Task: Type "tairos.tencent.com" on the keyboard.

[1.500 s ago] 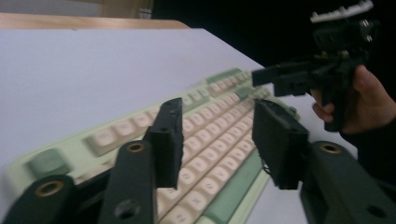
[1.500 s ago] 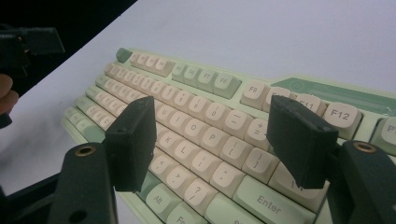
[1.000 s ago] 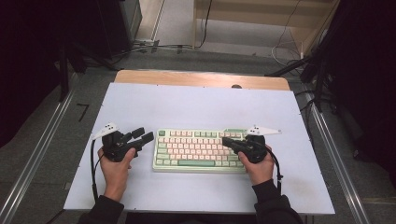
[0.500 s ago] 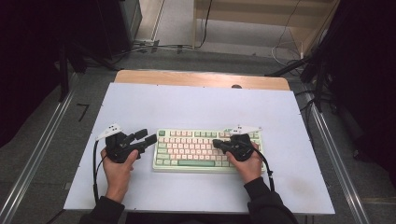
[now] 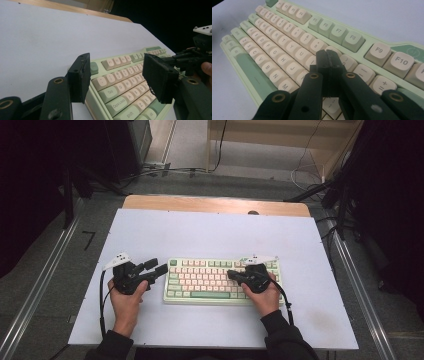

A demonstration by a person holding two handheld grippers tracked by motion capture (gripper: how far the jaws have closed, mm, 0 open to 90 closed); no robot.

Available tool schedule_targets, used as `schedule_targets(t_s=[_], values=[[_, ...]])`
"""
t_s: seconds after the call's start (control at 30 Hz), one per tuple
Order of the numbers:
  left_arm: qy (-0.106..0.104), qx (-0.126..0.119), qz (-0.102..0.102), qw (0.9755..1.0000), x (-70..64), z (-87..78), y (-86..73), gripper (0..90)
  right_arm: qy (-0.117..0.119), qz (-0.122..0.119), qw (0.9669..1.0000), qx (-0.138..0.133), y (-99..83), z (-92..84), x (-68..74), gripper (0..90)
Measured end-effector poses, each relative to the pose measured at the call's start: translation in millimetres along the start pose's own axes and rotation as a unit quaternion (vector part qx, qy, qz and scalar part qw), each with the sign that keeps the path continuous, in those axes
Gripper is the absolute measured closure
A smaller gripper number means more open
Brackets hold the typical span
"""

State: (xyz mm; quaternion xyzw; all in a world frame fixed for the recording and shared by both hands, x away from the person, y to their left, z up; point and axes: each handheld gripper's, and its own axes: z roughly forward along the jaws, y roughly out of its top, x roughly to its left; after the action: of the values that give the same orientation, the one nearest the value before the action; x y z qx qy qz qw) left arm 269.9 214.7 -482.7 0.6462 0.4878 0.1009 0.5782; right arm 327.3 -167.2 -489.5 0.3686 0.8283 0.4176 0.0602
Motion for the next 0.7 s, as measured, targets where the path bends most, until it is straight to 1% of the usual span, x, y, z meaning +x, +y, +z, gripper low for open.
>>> schedule_targets(t_s=[0.07, 0.1, 0.13, 0.2, 0.23, 0.43, 0.47, 0.53, 0.7], values=[[0.000, 0.002, 0.001, 1.0000, -0.1, 0.1, 0.0, 40.7, -0.001, 0.000, 1.0000, 0.003, -0.3, 0.7, 0.1, 87.7], [0.000, 0.001, 0.001, 1.0000, -0.4, 0.2, -0.1, 40.7, -0.004, -0.002, 1.0000, 0.008, -0.7, 2.1, -0.1, 87.7], [0.000, 0.001, 0.001, 1.0000, -0.5, 0.2, -0.1, 40.7, -0.001, 0.000, 1.0000, 0.007, -0.9, 2.4, -0.2, 87.7], [0.000, 0.002, 0.002, 1.0000, -0.4, 0.0, -0.1, 40.7, -0.003, -0.001, 1.0000, 0.008, -0.3, 1.7, 1.0, 87.7], [0.001, 0.001, 0.001, 1.0000, -0.4, -0.1, -0.1, 40.7, -0.002, -0.002, 1.0000, 0.006, -0.1, 0.6, 1.4, 87.7], [0.001, 0.000, 0.000, 1.0000, 0.1, -0.2, -0.2, 40.7, 0.008, 0.003, 0.9996, -0.028, 4.6, -14.6, 3.0, 87.0], [0.001, 0.000, 0.000, 1.0000, 0.1, -0.2, -0.2, 40.7, 0.010, 0.005, 0.9994, -0.034, 5.3, -17.5, 3.2, 82.8], [0.001, 0.000, 0.000, 1.0000, 0.0, -0.1, -0.3, 40.7, 0.015, 0.008, 0.9988, -0.045, 6.4, -22.5, 3.4, 77.4], [0.001, 0.002, 0.000, 1.0000, 0.1, 0.4, -0.7, 40.7, 0.031, 0.018, 0.9970, -0.068, 8.4, -32.2, 4.2, 49.2]])
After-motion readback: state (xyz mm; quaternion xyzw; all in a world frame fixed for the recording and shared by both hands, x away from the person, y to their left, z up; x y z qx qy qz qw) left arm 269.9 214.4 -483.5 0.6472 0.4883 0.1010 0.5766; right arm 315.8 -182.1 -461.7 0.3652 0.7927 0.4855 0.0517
